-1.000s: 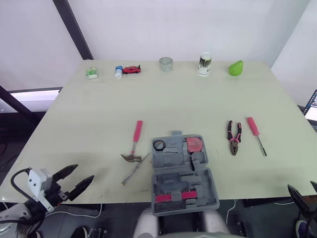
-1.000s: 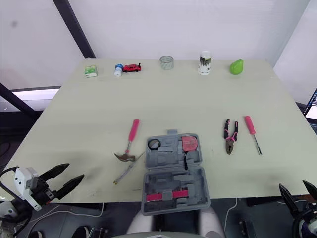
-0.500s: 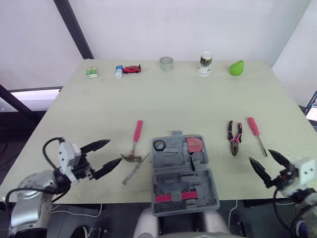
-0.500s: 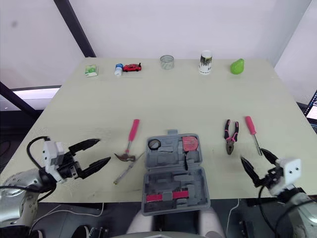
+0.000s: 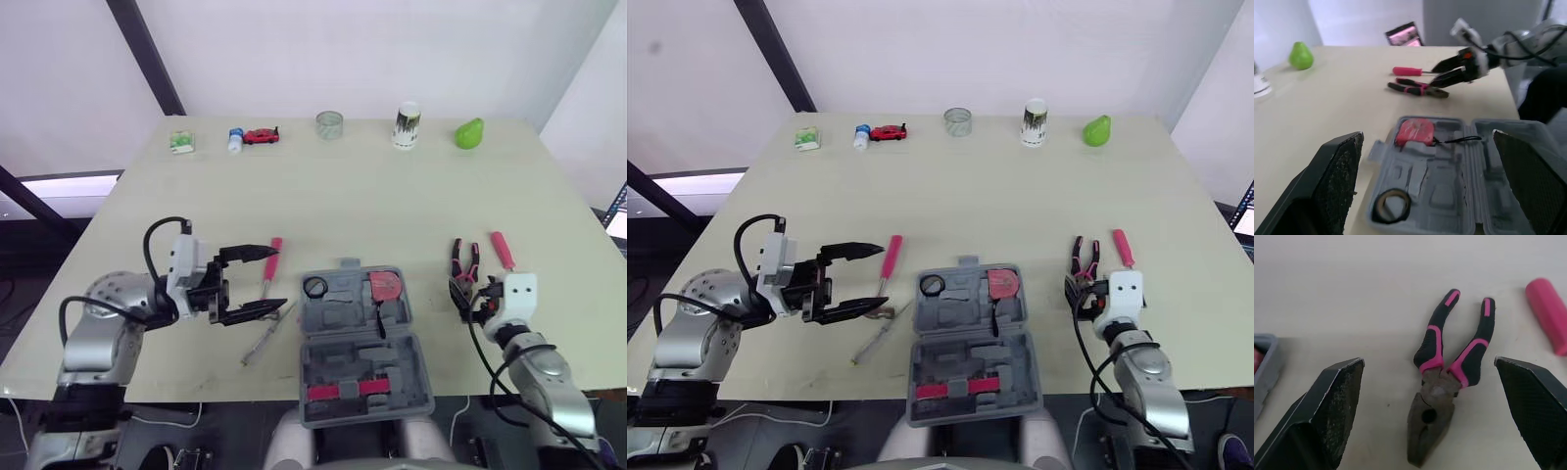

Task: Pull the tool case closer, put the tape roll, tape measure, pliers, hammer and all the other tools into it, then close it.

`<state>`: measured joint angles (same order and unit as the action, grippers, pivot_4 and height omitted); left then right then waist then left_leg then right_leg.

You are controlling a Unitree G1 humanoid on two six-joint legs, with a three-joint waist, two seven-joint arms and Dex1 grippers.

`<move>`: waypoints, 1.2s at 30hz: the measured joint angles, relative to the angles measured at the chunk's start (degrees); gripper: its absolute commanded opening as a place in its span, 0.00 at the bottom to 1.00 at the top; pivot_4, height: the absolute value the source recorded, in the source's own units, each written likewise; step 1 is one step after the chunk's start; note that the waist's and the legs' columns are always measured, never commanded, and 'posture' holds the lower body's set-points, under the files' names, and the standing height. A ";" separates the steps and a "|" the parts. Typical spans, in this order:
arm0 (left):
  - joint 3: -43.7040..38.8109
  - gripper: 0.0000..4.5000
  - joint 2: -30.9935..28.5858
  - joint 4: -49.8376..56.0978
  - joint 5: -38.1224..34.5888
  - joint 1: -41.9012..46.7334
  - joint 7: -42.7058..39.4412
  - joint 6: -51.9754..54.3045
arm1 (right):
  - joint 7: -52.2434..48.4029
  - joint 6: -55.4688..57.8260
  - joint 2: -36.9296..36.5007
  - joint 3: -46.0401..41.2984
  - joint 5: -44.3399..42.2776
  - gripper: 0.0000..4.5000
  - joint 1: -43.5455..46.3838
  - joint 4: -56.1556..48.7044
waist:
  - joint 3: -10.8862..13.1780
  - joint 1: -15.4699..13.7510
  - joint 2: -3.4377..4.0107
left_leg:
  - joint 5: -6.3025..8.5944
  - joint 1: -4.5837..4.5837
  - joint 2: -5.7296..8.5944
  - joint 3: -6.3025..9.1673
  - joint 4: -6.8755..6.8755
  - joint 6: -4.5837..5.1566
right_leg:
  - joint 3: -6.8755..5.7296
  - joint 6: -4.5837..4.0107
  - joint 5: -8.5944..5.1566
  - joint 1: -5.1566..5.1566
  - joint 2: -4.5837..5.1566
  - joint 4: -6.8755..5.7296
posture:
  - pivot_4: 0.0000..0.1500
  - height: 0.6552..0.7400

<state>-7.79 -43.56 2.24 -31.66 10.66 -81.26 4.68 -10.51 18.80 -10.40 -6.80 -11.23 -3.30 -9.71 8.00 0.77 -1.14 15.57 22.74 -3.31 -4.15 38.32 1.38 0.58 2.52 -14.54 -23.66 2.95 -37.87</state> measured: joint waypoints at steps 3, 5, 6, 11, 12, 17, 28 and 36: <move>1.46 1.00 -0.75 0.50 -0.16 0.91 -1.96 1.37 | 2.99 0.73 1.74 0.23 1.77 1.00 0.78 1.97 | 0.02 0.06 0.00 | 0.00 0.01 0.00 0.00 0.00 0.00 | 0.01 0.01 0.00 0.00 0.00 0.01 | 1.00 1.00; 1.83 1.00 -0.74 1.53 -0.60 2.01 -2.50 2.30 | 4.57 1.14 2.97 0.21 2.18 1.00 1.68 3.13 | 0.03 0.06 0.00 | 0.00 0.01 0.00 0.01 0.00 0.00 | 0.00 0.01 0.00 0.00 0.00 0.00 | 1.00 1.00; 1.93 1.00 -0.76 2.04 -0.95 2.79 -2.65 2.68 | 5.21 1.21 3.47 0.17 2.29 1.00 2.18 3.74 | 0.04 0.06 0.01 | 0.00 0.01 0.00 0.02 0.01 0.00 | 0.00 0.01 0.00 0.00 0.00 -0.01 | 1.00 1.00; 2.53 1.00 -1.17 5.91 -3.06 5.06 -3.03 6.23 | 7.26 0.54 6.13 -0.44 2.31 1.00 3.45 7.23 | 0.04 0.10 0.01 | 0.00 0.01 0.00 0.03 0.01 0.00 | 0.02 0.02 0.00 0.00 0.00 0.00 | 1.00 1.00; 2.93 1.00 -1.82 6.76 -3.49 5.15 -3.33 7.27 | 7.21 0.04 6.09 -0.28 2.67 1.00 3.85 8.00 | 0.03 0.17 0.00 | 0.00 0.00 0.00 0.04 0.00 0.00 | 0.02 0.02 0.01 0.01 0.00 0.00 | 1.00 1.00; 3.40 1.00 -3.01 9.80 -4.51 5.78 -3.49 9.18 | 7.95 -1.94 6.27 0.18 4.32 1.00 4.64 10.32 | 0.02 0.26 -0.02 | 0.00 -0.03 0.00 0.06 0.02 0.00 | 0.05 0.02 0.01 0.01 -0.01 -0.02 | 1.00 1.00; 3.39 1.00 -3.00 10.46 -4.48 6.39 -3.22 8.96 | 8.77 -5.34 6.31 -0.31 5.16 0.21 6.50 13.88 | 0.00 0.33 -0.04 | 0.00 -0.07 0.00 0.04 0.03 0.00 | 0.14 0.03 0.01 0.02 -0.04 -0.03 | 1.00 1.00; 3.05 1.00 -2.98 9.88 -4.54 5.37 -2.66 8.32 | 6.89 -7.40 4.52 0.09 5.37 0.21 5.04 13.77 | 0.01 0.19 -0.02 | 0.00 -0.06 0.00 0.04 0.02 0.00 | 0.15 0.02 0.01 0.01 -0.04 -0.02 | 1.00 1.00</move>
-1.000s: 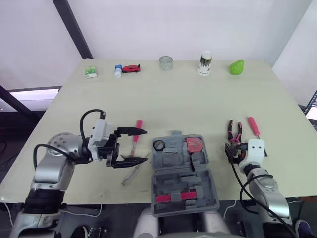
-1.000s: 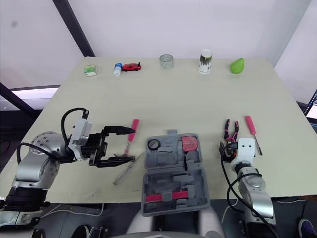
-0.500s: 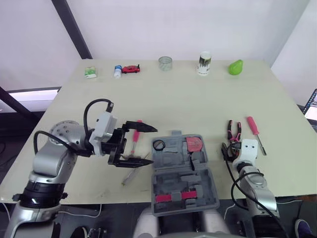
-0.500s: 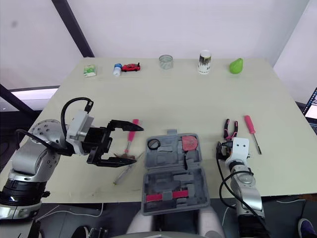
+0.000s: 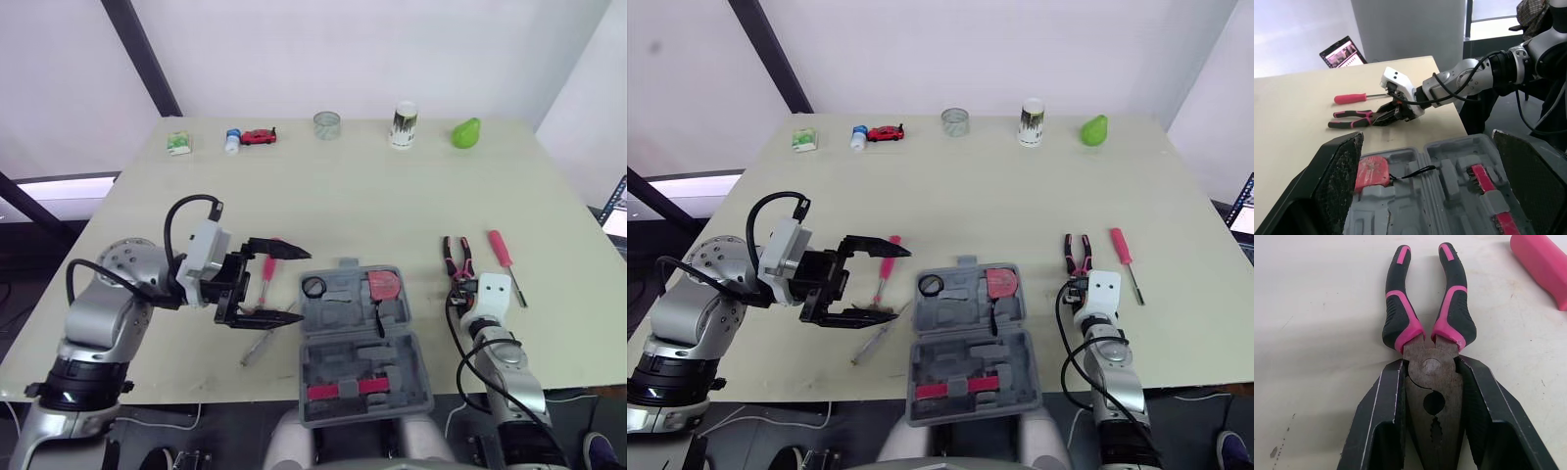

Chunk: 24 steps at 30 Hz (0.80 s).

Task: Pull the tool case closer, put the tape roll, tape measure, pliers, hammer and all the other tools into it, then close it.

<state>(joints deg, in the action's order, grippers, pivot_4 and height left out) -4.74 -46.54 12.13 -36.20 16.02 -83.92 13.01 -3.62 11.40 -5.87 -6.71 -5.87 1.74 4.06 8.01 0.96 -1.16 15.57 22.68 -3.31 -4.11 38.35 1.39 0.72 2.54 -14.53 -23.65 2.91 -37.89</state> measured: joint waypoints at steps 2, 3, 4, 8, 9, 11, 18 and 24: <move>-0.78 1.00 -0.21 -0.28 -0.01 -1.36 -0.07 0.05 | -2.20 -0.62 -2.12 0.34 0.04 0.21 -2.40 -1.80 | 0.07 -0.18 0.10 | 0.00 0.06 0.02 0.00 0.00 0.00 | 0.03 0.01 -0.01 0.00 0.00 0.02 | 1.00 1.00; -1.51 1.00 -0.34 -0.82 -0.01 -2.04 -0.16 0.00 | -4.27 -0.51 -3.87 0.47 -0.16 0.21 -3.84 -3.28 | 0.08 -0.22 0.11 | 0.00 0.08 0.02 -0.01 0.00 0.00 | 0.02 0.03 -0.02 -0.01 -0.01 0.02 | 1.00 1.00; -1.83 1.00 -0.50 -1.12 -0.01 -2.32 -0.18 -0.04 | -5.26 -0.47 -4.68 0.47 -0.30 0.21 -4.37 -3.87 | 0.09 -0.17 0.12 | 0.00 0.08 0.02 -0.01 0.00 0.00 | 0.04 0.03 -0.02 -0.01 -0.01 0.02 | 1.00 1.00; -3.86 1.00 -0.97 -2.15 -0.05 -4.05 -1.00 -1.04 | -12.74 0.04 -11.54 0.67 -2.08 0.21 -6.46 -10.09 | 0.19 0.08 0.24 | 0.00 0.04 0.02 0.00 0.00 0.00 | 0.09 0.03 -0.02 -0.02 -0.04 0.01 | 1.00 1.00; -4.05 1.00 -1.00 -2.14 -0.04 -4.45 -1.15 -1.28 | -13.63 0.37 -12.27 0.58 -2.62 0.21 -6.47 -10.94 | 0.19 0.18 0.24 | 0.00 0.03 0.02 0.01 -0.01 0.00 | 0.10 0.03 -0.02 -0.02 -0.05 0.00 | 1.00 1.00; -4.28 1.00 -1.16 -2.36 0.19 -6.39 -2.27 -2.83 | -18.38 2.28 -16.05 0.63 -5.02 0.21 -6.91 -15.31 | 0.22 0.12 0.29 | 0.00 0.03 0.01 0.00 -0.02 0.00 | 0.09 0.03 -0.03 -0.02 -0.07 0.00 | 1.00 1.00; -6.61 1.00 -1.95 -6.92 1.81 -7.25 -3.62 -7.52 | -36.81 10.13 -30.48 6.11 -11.74 0.21 -4.65 -26.57 | 0.39 -0.16 0.12 | 0.00 0.05 0.01 -0.01 0.01 0.01 | 0.07 0.03 -0.02 -0.01 -0.07 0.01 | 1.00 1.00; -7.30 1.00 -3.72 -8.74 1.83 -8.31 -4.61 -8.47 | -49.63 13.61 -37.30 15.11 -12.31 0.21 8.34 -26.41 | 0.55 -0.24 0.02 | 0.00 0.06 0.01 0.02 0.03 0.01 | 0.00 0.02 -0.02 -0.01 -0.07 0.01 | 1.00 1.00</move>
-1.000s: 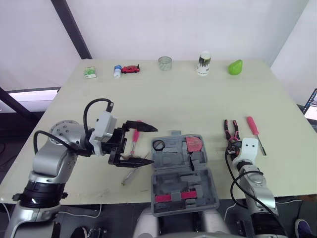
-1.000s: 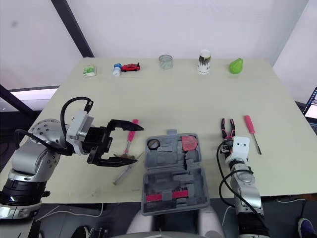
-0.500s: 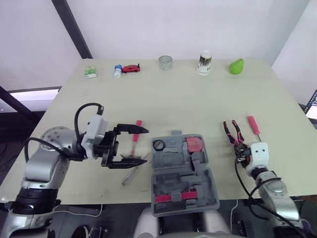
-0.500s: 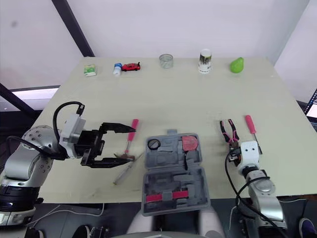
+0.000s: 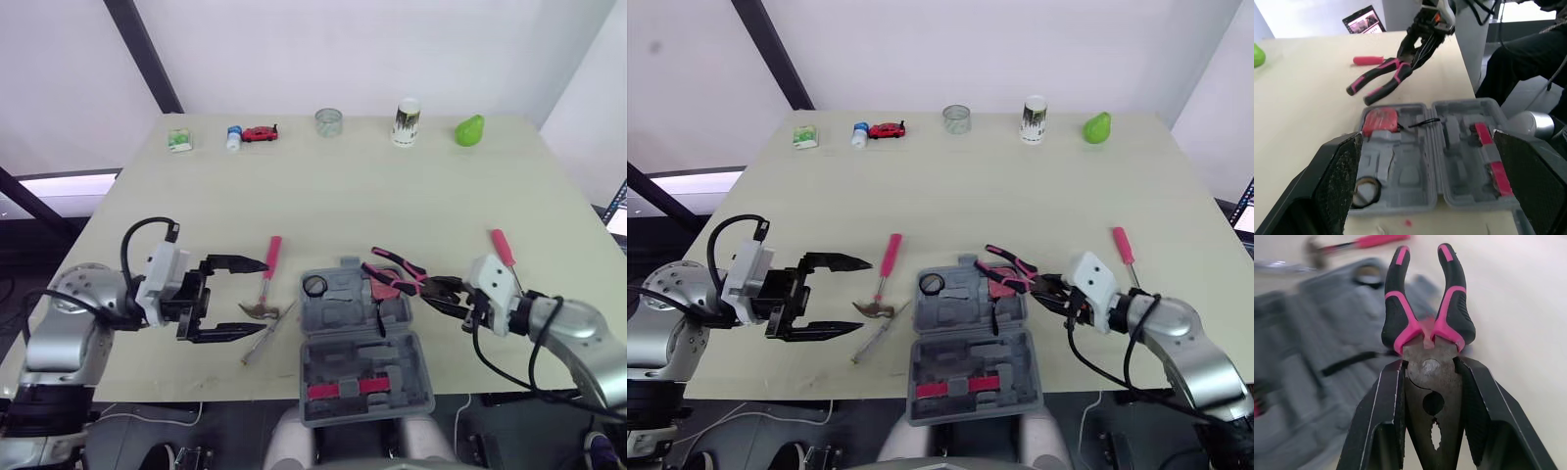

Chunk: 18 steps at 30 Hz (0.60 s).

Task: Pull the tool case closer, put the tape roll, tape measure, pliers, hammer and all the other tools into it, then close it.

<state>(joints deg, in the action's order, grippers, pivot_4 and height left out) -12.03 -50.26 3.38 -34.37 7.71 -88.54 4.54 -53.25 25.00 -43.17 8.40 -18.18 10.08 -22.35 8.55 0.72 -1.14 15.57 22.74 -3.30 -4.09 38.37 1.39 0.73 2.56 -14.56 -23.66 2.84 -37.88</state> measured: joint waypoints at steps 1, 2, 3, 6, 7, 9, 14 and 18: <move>0.05 1.00 -0.06 -0.14 0.01 0.32 0.00 0.00 | -1.53 -0.05 -0.32 1.33 0.19 0.21 1.76 0.30 | 0.03 0.00 -0.03 | 0.00 0.01 0.00 0.00 0.00 0.00 | 0.00 0.00 0.00 -0.01 0.00 0.00 | 1.00 1.00; -0.11 1.00 -0.24 -0.22 0.01 0.34 -0.07 -0.14 | -3.33 -0.33 -0.41 3.11 0.81 0.21 4.09 1.21 | 0.04 -0.01 -0.05 | 0.00 0.01 0.00 0.01 0.00 0.00 | -0.02 0.00 0.00 0.00 0.00 0.00 | 1.00 1.00; -0.25 1.00 -0.76 -0.42 0.12 0.01 -0.27 -0.52 | -5.13 -0.67 -0.32 5.54 2.04 0.21 7.27 3.13 | 0.06 0.03 -0.08 | 0.00 0.01 0.00 -0.01 0.01 0.00 | -0.01 0.00 0.00 -0.01 0.00 0.01 | 1.00 1.00; -0.60 1.00 -1.67 -1.40 0.50 -0.83 -0.58 -1.60 | -8.15 -1.68 0.39 10.21 5.84 0.21 13.46 8.90 | 0.10 -0.12 -0.11 | 0.00 0.07 0.00 -0.02 0.02 0.00 | -0.04 0.00 0.00 -0.03 0.02 0.01 | 1.00 1.00; -0.66 1.00 -1.74 -1.92 0.52 -1.05 -0.58 -1.62 | -9.07 -2.01 0.93 11.68 7.02 0.21 15.45 10.52 | 0.12 -0.07 -0.11 | 0.00 0.09 0.00 -0.03 0.02 0.00 | -0.03 0.00 0.01 -0.07 0.02 0.00 | 1.00 1.00; -0.90 1.00 -2.04 -2.40 0.54 -1.50 -0.62 -2.15 | -11.55 -3.53 2.65 16.14 10.70 0.21 20.77 14.28 | 0.15 -0.01 -0.14 | 0.00 0.16 0.00 -0.03 0.02 0.00 | -0.03 0.00 0.01 -0.16 0.01 -0.03 | 1.00 1.00; -1.42 1.00 -2.55 -2.90 0.59 -3.43 -0.64 -3.26 | -14.20 -5.10 5.66 21.27 15.31 0.21 24.79 18.88 | 0.16 -0.03 -0.15 | 0.00 0.20 0.00 -0.06 0.01 0.00 | -0.03 0.00 0.01 -0.19 0.02 -0.02 | 1.00 1.00; -1.81 1.00 -2.62 -2.94 0.60 -4.69 -0.64 -4.05 | -14.74 -5.60 7.22 22.97 18.23 0.21 25.92 21.27 | 0.17 -0.08 -0.15 | 0.00 0.21 -0.01 -0.07 0.02 -0.01 | -0.04 0.00 0.01 -0.19 0.03 -0.03 | 1.00 1.00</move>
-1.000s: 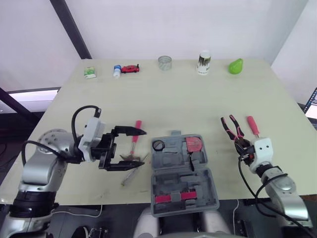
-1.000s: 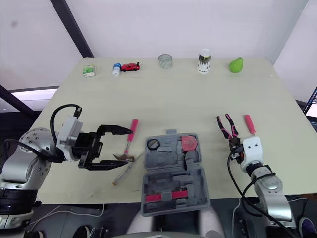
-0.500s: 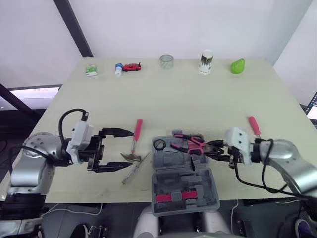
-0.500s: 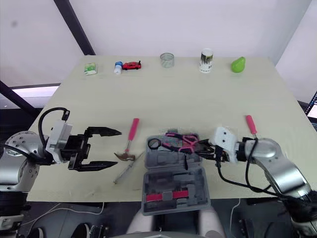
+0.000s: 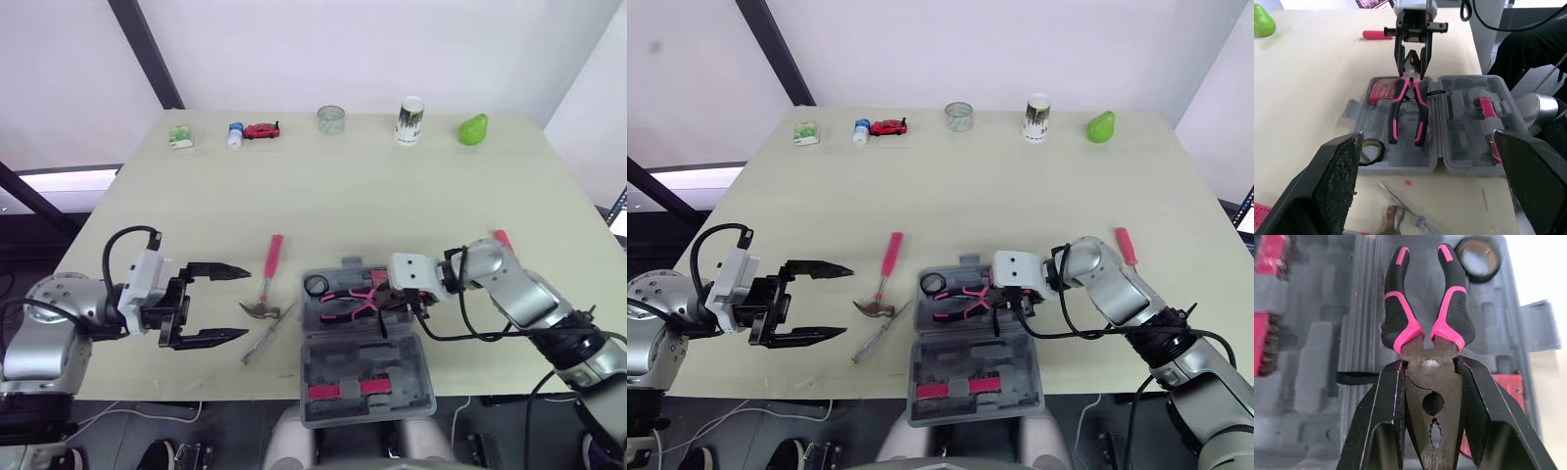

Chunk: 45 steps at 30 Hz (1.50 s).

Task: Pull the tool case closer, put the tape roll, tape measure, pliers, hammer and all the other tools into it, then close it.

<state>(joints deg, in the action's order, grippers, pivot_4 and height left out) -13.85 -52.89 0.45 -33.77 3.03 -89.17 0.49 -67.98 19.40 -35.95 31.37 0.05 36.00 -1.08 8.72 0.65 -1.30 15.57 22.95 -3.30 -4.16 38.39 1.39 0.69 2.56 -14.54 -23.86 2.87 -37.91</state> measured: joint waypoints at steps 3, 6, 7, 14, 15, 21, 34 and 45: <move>-0.27 1.00 -0.15 -0.08 0.10 -0.83 0.00 -0.46 | -0.43 0.14 1.65 0.69 1.13 0.21 0.59 0.09 | 0.00 0.04 0.00 | 0.00 0.00 -0.01 0.02 0.00 0.00 | -0.01 0.00 0.00 -0.01 -0.01 -0.02 | 1.00 1.00; -0.25 1.00 -0.50 -0.64 0.60 -0.69 0.00 -0.96 | -0.33 0.29 3.94 1.97 2.49 0.21 1.04 0.19 | 0.00 0.14 0.00 | 0.00 -0.01 -0.01 0.02 -0.01 0.00 | -0.01 -0.01 0.00 -0.02 -0.02 -0.04 | 1.00 1.00; -0.25 1.00 -0.76 -1.37 0.78 -0.39 -0.01 -1.05 | -0.32 0.30 4.80 2.35 3.27 0.21 1.44 0.64 | 0.00 0.12 0.00 | 0.00 -0.01 -0.01 0.01 0.00 0.00 | -0.01 0.00 0.00 -0.02 -0.02 -0.04 | 1.00 1.00; 0.24 1.00 -0.81 -2.31 1.06 0.45 -0.18 -1.50 | 0.28 0.19 7.23 2.61 5.58 0.21 1.68 3.10 | 0.00 0.18 0.00 | 0.00 -0.03 -0.01 0.00 0.00 0.00 | 0.00 -0.01 0.00 -0.02 -0.02 -0.05 | 1.00 1.00; 0.40 1.00 -0.81 -2.30 1.07 0.59 -0.20 -1.57 | 0.39 0.09 7.30 2.65 5.70 0.21 1.67 3.48 | 0.00 0.19 0.00 | 0.00 -0.03 -0.01 0.00 0.00 0.00 | 0.00 -0.01 0.00 -0.02 -0.02 -0.06 | 1.00 1.00; 0.87 1.00 -0.81 -2.31 1.10 1.19 -0.20 -2.05 | 0.77 -0.93 7.94 2.65 6.99 0.21 1.38 4.25 | 0.00 0.31 0.00 | 0.00 -0.04 -0.01 0.00 -0.01 0.00 | 0.00 -0.01 0.00 -0.02 -0.03 -0.07 | 1.00 1.00; 2.25 1.00 -0.46 -2.20 0.91 1.87 -0.38 -2.02 | -0.68 0.50 7.69 1.76 6.77 0.98 0.27 2.92 | 0.00 0.11 0.00 | 0.00 -0.04 -0.01 -0.02 0.00 -0.01 | 0.00 0.00 0.01 -0.01 -0.02 -0.06 | 1.00 1.00; 3.17 1.00 0.40 -2.05 0.37 2.22 -0.41 -2.08 | 1.53 -2.75 12.57 -6.70 -3.52 0.40 -5.92 2.76 | -0.01 0.09 -0.01 | 0.00 -0.04 -0.01 -0.02 0.00 -0.01 | 0.00 0.00 0.01 0.01 -0.01 -0.05 | 1.00 1.00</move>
<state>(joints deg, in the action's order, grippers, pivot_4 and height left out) -10.68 -52.48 -1.60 -33.40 5.25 -89.58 -1.59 -66.46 16.65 -23.38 24.67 -3.47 30.08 1.68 8.72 0.74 -1.30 15.57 22.91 -3.31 -4.18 38.39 1.38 0.69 2.56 -14.53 -23.84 2.86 -37.96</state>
